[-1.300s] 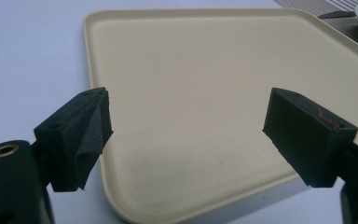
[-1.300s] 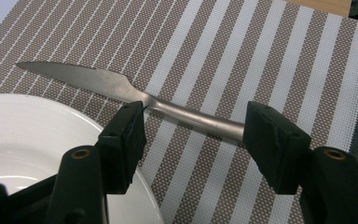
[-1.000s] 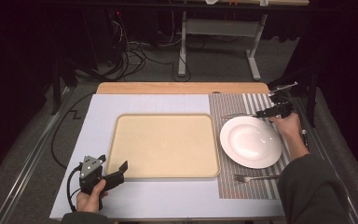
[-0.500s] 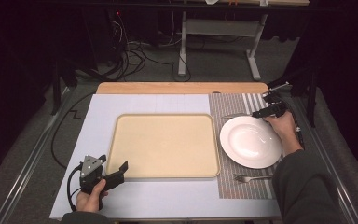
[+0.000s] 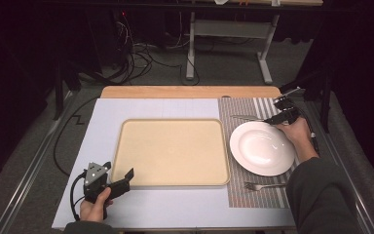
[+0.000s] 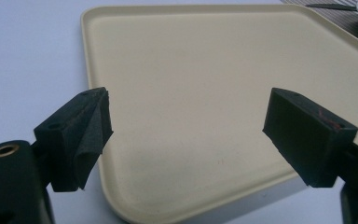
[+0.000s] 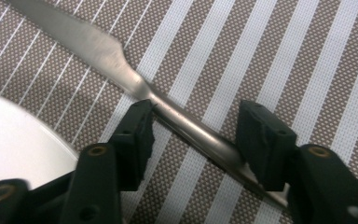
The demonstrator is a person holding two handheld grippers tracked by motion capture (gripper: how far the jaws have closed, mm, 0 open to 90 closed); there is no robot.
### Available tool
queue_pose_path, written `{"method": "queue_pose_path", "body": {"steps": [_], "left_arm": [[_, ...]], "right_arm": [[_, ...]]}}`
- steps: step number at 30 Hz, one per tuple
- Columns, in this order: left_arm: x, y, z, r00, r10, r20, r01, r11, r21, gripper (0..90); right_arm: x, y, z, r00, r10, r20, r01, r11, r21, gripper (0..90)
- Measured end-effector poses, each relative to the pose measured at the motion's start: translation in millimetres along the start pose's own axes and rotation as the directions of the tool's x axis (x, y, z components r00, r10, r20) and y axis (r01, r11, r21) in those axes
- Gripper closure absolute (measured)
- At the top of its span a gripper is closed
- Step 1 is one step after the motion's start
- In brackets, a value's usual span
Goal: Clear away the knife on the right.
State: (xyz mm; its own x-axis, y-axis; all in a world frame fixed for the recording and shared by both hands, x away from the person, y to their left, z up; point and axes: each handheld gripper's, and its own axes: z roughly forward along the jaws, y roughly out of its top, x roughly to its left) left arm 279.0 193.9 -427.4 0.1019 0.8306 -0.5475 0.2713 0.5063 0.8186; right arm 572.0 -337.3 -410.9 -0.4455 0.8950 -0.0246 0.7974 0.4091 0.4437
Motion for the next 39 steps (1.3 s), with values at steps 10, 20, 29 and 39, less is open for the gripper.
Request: {"method": "queue_pose_path", "body": {"steps": [10,20,29,39], "left_arm": [[0.0,0.2,-1.0,1.0,-0.001,-0.004,0.001,1.0,-0.008,15.9],[-0.1,0.0,-0.9,1.0,0.003,-0.006,-0.003,1.0,-0.006,15.9],[0.0,0.1,-2.5,1.0,0.009,-0.002,-0.009,0.9999,-0.007,15.9],[-1.1,-0.5,-2.0,1.0,0.007,-0.003,-0.007,0.9999,-0.009,15.9]], "right_arm": [[4.1,-5.5,-6.3,0.9996,-0.025,-0.011,0.025,0.999,0.03,70.7],[4.3,-8.9,-8.8,0.9987,-0.047,-0.019,0.048,0.998,0.041,79.0],[5.2,-9.4,-10.6,0.9993,-0.037,-0.007,0.037,0.997,0.065,79.6],[5.9,-12.3,-10.3,0.9998,-0.016,0.015,0.015,0.999,0.035,78.0]]}}
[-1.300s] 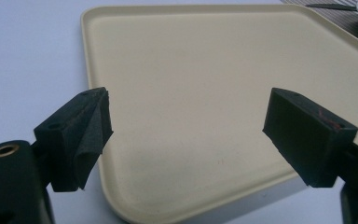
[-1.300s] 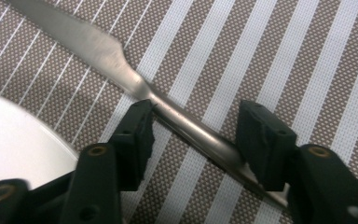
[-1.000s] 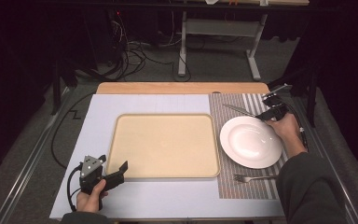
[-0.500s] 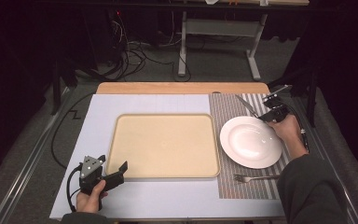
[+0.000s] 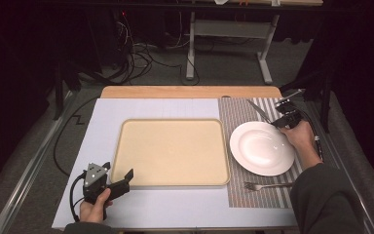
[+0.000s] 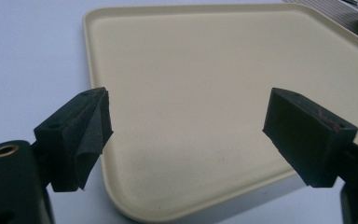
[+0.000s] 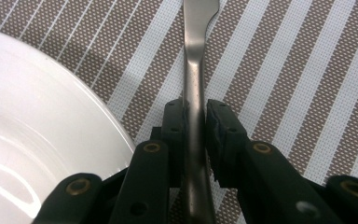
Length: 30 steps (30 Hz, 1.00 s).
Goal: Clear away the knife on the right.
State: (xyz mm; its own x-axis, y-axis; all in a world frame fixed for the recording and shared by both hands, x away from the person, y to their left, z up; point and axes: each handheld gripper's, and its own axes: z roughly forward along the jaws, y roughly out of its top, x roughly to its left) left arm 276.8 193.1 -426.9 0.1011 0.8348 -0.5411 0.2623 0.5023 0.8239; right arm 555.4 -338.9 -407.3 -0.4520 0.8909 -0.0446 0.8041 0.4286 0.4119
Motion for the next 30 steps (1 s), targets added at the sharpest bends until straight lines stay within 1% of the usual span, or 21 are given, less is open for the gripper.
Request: {"method": "queue_pose_path", "body": {"steps": [1,4,7,10,14,15,20,23,24,29,30], "left_arm": [[0.0,0.0,0.0,1.0,0.0,0.0,0.0,1.0,0.0,15.9],[0.1,0.2,-0.3,1.0,0.001,-0.002,-0.001,1.0,-0.001,15.9],[0.6,0.2,-0.3,1.0,0.001,-0.002,-0.001,1.0,-0.002,15.9],[0.8,0.4,-0.7,1.0,0.003,-0.002,-0.003,1.0,-0.001,15.9],[0.9,0.5,-0.6,1.0,0.002,-0.002,-0.002,1.0,-0.002,15.9],[1.0,0.6,-0.4,1.0,0.002,-0.003,-0.002,1.0,0.0,15.9],[0.6,0.7,-0.4,1.0,0.001,-0.004,-0.001,1.0,-0.004,15.9],[0.7,0.6,-0.4,1.0,0.001,-0.004,-0.001,1.0,-0.003,15.9],[0.7,0.7,-0.5,1.0,0.001,-0.004,-0.001,1.0,-0.004,15.9],[1.5,1.3,0.5,1.0,-0.007,-0.002,0.007,1.0,0.0,15.9],[1.6,1.5,0.8,1.0,-0.007,-0.001,0.007,1.0,0.0,15.9]], "right_arm": [[0.1,0.1,0.3,0.9999,0.014,-0.002,-0.014,1.0,-0.003,77.7],[0.7,1.7,1.6,0.9997,0.022,0.009,-0.022,1.0,-0.009,78.5],[2.7,3.2,1.5,0.9997,0.008,0.021,-0.008,1.0,0.004,79.6],[3.3,3.4,1.5,0.9996,0.0,0.028,-0.001,1.0,0.005,80.0],[4.1,3.1,1.2,0.9994,0.01,0.033,-0.01,1.0,0.003,80.1],[6.2,3.9,0.8,0.9988,0.0,0.049,0.0,1.0,0.01,80.1],[6.3,3.8,-0.5,0.9977,-0.011,0.067,0.011,1.0,0.006,80.2],[3.7,1.1,-5.4,0.9969,-0.013,0.078,0.013,1.0,0.004,80.2],[2.8,0.5,-6.8,0.9964,-0.02,0.082,0.02,1.0,0.002,80.2],[1.0,-1.1,-16.8,0.9948,-0.02,0.099,0.02,1.0,-0.003,80.2],[1.6,-1.6,-19.2,0.9947,-0.019,0.101,0.02,1.0,-0.011,80.2]]}}
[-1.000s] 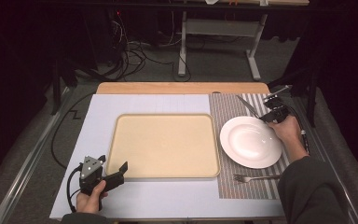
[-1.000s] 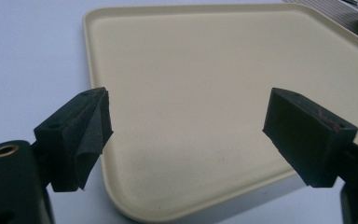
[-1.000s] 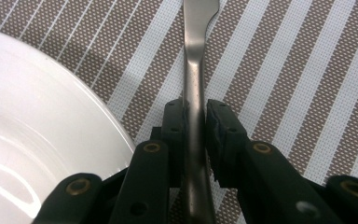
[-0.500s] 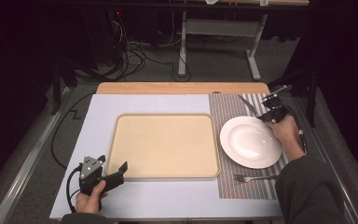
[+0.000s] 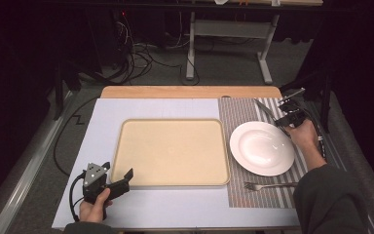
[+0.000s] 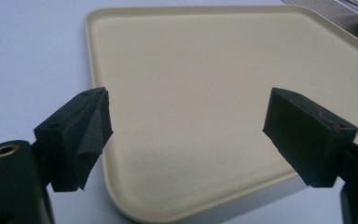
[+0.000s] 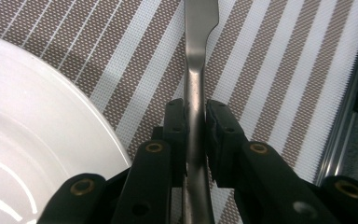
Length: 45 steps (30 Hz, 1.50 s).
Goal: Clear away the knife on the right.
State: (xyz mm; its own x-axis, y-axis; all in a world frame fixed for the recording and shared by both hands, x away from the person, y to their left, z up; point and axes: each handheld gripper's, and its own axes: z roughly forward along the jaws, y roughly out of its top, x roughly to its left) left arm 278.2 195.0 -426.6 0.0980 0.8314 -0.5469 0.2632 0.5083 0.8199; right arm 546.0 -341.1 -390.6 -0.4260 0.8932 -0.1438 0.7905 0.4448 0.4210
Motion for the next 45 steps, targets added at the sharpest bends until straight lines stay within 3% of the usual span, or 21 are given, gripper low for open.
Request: {"method": "queue_pose_path", "body": {"steps": [6,14,23,30,36,45], "left_arm": [[-2.3,0.2,-0.7,0.9996,0.026,0.006,-0.026,0.9994,-0.021,15.9],[-2.4,0.8,-1.9,0.9996,0.021,0.018,-0.02,0.9995,-0.024,15.9],[-2.7,0.6,-3.0,0.9991,0.036,0.022,-0.036,0.9991,-0.022,15.9],[-2.9,1.2,-3.0,0.9989,0.042,0.023,-0.041,0.9987,-0.03,15.9],[-4.5,0.6,-2.8,0.9983,0.049,0.033,-0.048,0.9984,-0.029,15.9],[-4.9,0.9,-5.1,0.9978,0.056,0.036,-0.055,0.9979,-0.034,15.9]], "right_arm": [[0.7,-2.6,-15.2,1.0,-0.004,-0.009,0.004,1.0,-0.025,80.2],[3.4,-6.3,-30.5,1.0,0.001,0.006,-0.001,0.999,-0.038,80.2],[14.9,-24.4,-57.7,0.9993,0.034,-0.016,-0.035,0.997,-0.064,80.2],[35.1,-41.1,-75.6,0.9983,-0.015,-0.056,0.01,0.997,-0.077,80.2],[47.3,-45.0,-88.9,0.9951,-0.053,-0.084,0.044,0.994,-0.102,80.2],[72.9,-49.9,-96.4,0.9866,-0.104,-0.126,0.089,0.989,-0.118,80.1]]}}
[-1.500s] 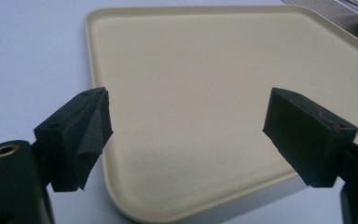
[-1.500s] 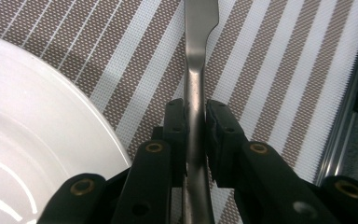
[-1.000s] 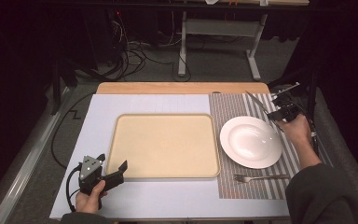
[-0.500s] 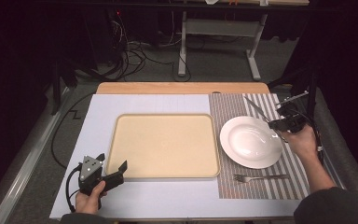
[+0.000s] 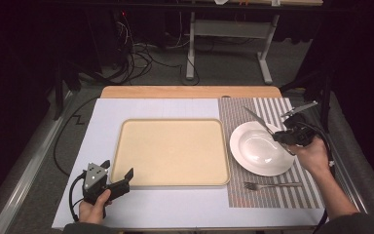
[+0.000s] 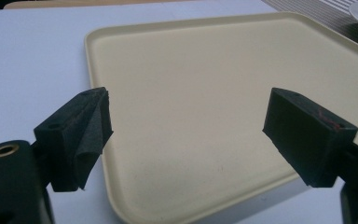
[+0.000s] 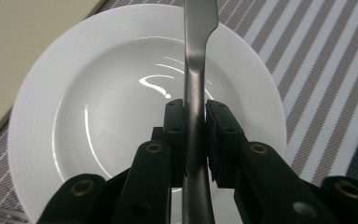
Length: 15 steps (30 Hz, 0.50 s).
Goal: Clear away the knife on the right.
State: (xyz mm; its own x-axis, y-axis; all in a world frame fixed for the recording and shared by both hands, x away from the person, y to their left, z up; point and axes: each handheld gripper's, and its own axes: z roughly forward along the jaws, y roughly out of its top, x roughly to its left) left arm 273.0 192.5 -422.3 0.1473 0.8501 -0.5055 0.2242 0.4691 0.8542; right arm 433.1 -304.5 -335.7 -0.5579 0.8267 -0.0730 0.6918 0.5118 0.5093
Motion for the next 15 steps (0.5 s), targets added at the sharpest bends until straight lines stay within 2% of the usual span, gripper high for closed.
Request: {"method": "queue_pose_path", "body": {"steps": [15], "left_arm": [[-0.1,-0.4,-0.2,1.0,0.002,-0.001,-0.002,1.0,0.003,15.9]], "right_arm": [[41.7,1.1,3.1,0.9923,-0.067,-0.105,0.061,0.997,-0.055,80.1]]}}
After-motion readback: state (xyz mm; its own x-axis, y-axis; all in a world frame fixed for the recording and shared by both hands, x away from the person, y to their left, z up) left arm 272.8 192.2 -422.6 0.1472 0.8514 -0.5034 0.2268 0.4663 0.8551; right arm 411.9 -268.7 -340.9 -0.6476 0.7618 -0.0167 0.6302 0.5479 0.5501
